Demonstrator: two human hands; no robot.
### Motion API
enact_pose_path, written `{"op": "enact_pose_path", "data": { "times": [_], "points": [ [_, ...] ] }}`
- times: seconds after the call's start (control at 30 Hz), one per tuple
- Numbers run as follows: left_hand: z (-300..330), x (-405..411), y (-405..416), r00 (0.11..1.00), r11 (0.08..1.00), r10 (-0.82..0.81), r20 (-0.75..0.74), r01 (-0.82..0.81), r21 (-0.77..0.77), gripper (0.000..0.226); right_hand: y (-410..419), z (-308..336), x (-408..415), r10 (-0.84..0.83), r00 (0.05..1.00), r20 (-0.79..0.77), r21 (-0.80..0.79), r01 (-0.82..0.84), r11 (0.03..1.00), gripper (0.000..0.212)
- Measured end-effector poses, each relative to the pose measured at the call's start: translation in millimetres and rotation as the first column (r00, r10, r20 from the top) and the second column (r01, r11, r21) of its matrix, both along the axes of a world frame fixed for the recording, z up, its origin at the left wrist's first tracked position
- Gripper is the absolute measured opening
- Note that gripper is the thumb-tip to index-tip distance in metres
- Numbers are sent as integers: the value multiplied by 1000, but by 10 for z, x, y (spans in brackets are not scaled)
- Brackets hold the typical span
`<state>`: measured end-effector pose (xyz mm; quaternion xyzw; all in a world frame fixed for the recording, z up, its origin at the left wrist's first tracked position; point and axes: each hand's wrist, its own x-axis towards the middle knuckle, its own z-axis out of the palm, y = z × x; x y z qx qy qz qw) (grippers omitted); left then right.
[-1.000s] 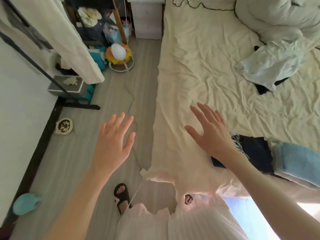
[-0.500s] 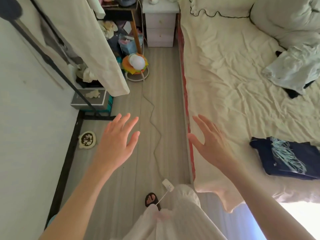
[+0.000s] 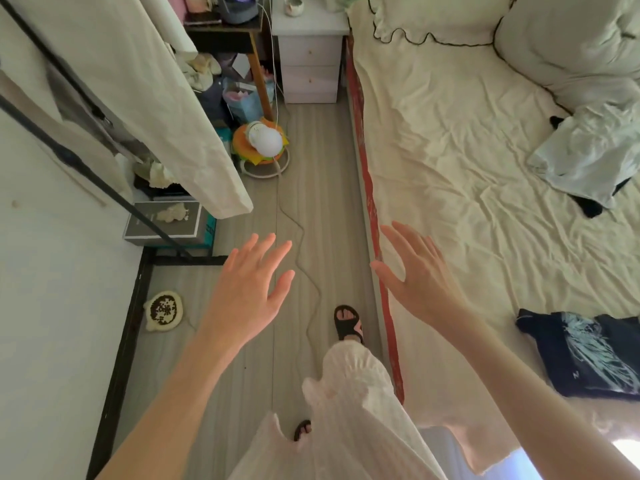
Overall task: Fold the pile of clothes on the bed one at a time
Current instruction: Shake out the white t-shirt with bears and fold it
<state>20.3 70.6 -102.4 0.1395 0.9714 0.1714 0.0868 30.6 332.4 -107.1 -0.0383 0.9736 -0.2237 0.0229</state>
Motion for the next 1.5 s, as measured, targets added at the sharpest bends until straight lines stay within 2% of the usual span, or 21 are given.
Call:
{"op": "enact_pose_path", "data": {
  "times": [0.13, 0.33, 0.5, 0.7, 0.83, 1.0, 1.1, 1.23, 1.37, 1.5],
  "points": [
    [-95, -733, 209, 1000, 1000, 0, -9, 0, 5, 53, 186, -109, -788, 5, 1000, -1, 43, -5, 999, 69],
    [-177, -2346, 885, 999, 999, -36, 12, 36, 1, 54, 716, -147, -2312, 6, 1000, 8, 166, -7, 986, 69],
    [-13, -3387, 1340, 998, 997, -64, -8, 64, 32, 56, 1158, 15, -3266, -58, 998, -3, 154, 58, 986, 66],
    [22, -4041, 1509, 997, 997, -76, 34, 76, 5, 54, 1481, 16, -3815, -160, 986, 49, 116, 153, 981, 66],
    [57, -4587, 1651, 994, 993, -113, 2, 113, 40, 53, 1633, -19, -4182, -216, 975, 43, 101, 211, 972, 65],
    [-13, -5324, 1874, 976, 975, -216, -10, 216, 52, 53, 1780, -107, -4625, -310, 950, 29, 115, 305, 946, 65],
    [-99, -5873, 2074, 939, 938, -344, 1, 344, 38, 54, 1877, -198, -4907, -396, 918, 27, 131, 389, 912, 65],
    [-140, -6631, 2364, 845, 845, -535, -2, 535, -18, 56, 1987, -296, -5224, -532, 846, 44, 171, 518, 838, 66],
    [-108, -7165, 2833, 745, 745, -667, -34, 667, -9, 60, 2165, -335, -5342, -695, 718, 35, 123, 687, 716, 65],
    [-306, -7329, 3437, 621, 621, -783, -36, 783, -8, 59, 2540, -551, -5293, -802, 591, 83, 135, 791, 597, 63]
  ]
}}
